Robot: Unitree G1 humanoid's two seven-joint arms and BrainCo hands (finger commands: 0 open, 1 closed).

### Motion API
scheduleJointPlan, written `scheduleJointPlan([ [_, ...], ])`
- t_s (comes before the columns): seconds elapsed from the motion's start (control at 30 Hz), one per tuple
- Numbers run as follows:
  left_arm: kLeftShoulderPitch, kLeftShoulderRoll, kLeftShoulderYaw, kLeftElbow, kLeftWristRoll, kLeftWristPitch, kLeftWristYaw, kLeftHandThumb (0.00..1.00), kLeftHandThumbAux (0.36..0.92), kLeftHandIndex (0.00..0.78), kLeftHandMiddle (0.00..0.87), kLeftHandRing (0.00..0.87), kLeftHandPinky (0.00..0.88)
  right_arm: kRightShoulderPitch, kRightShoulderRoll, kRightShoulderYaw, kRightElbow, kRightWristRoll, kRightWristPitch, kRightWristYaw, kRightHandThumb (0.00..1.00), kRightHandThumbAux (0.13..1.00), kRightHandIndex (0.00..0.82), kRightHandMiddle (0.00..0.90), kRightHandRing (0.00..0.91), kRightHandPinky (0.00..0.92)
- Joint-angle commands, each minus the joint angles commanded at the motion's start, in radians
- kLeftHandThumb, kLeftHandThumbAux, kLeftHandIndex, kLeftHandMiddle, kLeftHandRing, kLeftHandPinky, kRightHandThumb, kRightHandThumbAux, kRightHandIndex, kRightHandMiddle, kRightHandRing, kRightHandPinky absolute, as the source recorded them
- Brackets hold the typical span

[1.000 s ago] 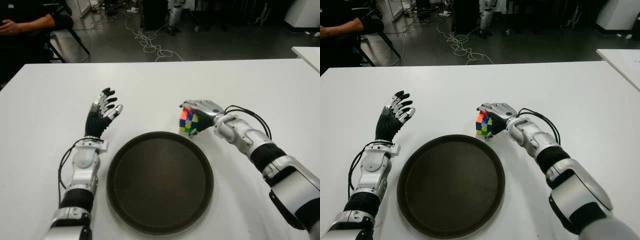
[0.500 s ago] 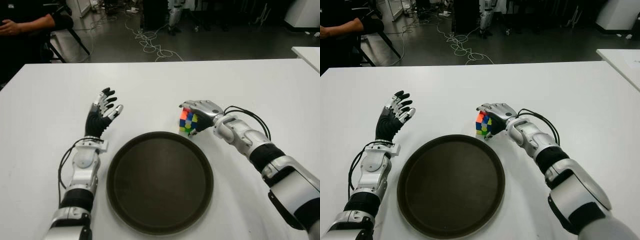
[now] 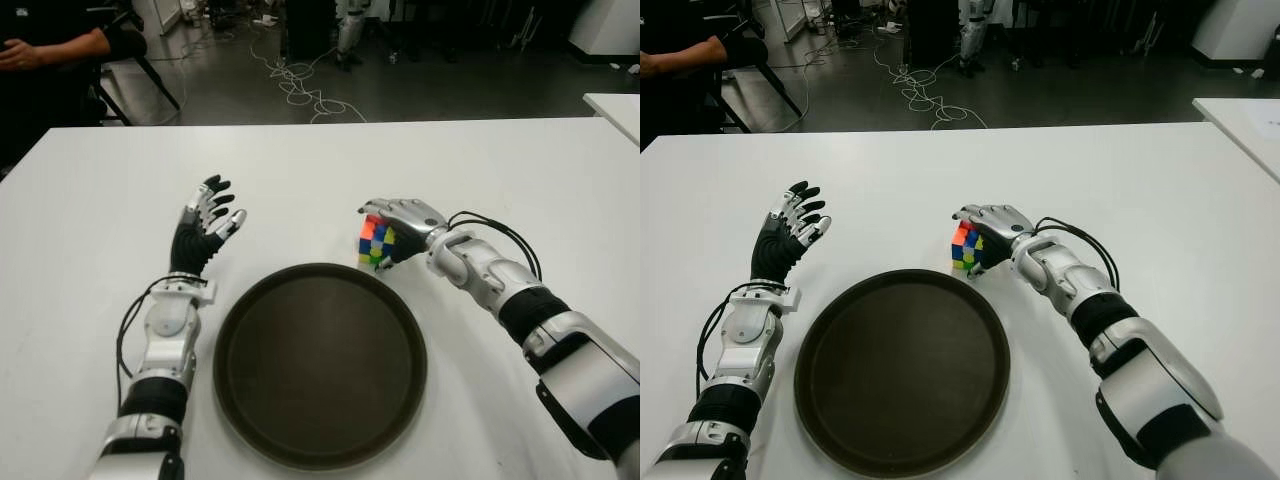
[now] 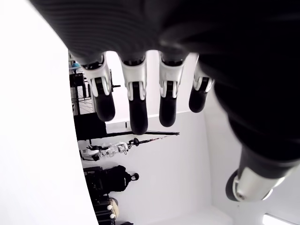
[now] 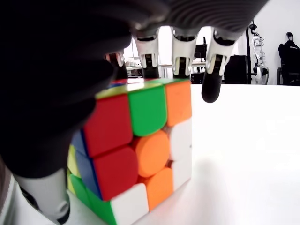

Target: Pick up the Rubik's Cube and put it in the plate

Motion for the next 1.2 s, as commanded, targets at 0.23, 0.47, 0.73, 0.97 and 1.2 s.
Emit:
scheduleJointPlan([
  [0.23, 0.000, -0.001, -0.001, -0.001, 0.001, -0.001, 0.000, 0.035, 0.662, 0.122, 0.180, 0.185, 0.164, 0.006, 0.001, -0.005, 0.000, 0.003, -0.004, -0.047, 0.000, 0.809, 0.117, 0.241, 0.302, 0.344],
  [0.47, -0.002, 0.000, -0.002, 0.006, -0.001, -0.014, -0.003, 0.040, 0.662, 0.114, 0.172, 0.176, 0.162, 0.010, 0.001, -0.016, 0.003, 0.016, -0.022, -0.084, 0.000, 0.906, 0.172, 0.361, 0.417, 0.451],
  [0.73, -0.003, 0.002, -0.004, 0.009, 0.009, -0.015, 0.008, 0.045, 0.647, 0.115, 0.171, 0.175, 0.162, 0.013, 0.010, -0.036, 0.016, 0.029, -0.031, -0.126, 0.013, 0.939, 0.206, 0.411, 0.457, 0.485],
  [0.97, -0.003, 0.002, -0.004, 0.006, 0.016, -0.007, 0.013, 0.042, 0.620, 0.111, 0.168, 0.167, 0.158, 0.016, 0.017, -0.049, 0.030, 0.027, -0.037, -0.178, 0.267, 0.872, 0.286, 0.431, 0.484, 0.508],
  [1.2, -0.001, -0.001, -0.003, 0.002, 0.019, -0.014, 0.018, 0.054, 0.622, 0.121, 0.183, 0.184, 0.164, 0.019, 0.024, -0.060, 0.043, 0.029, -0.044, -0.235, 0.642, 0.758, 0.387, 0.435, 0.496, 0.529],
])
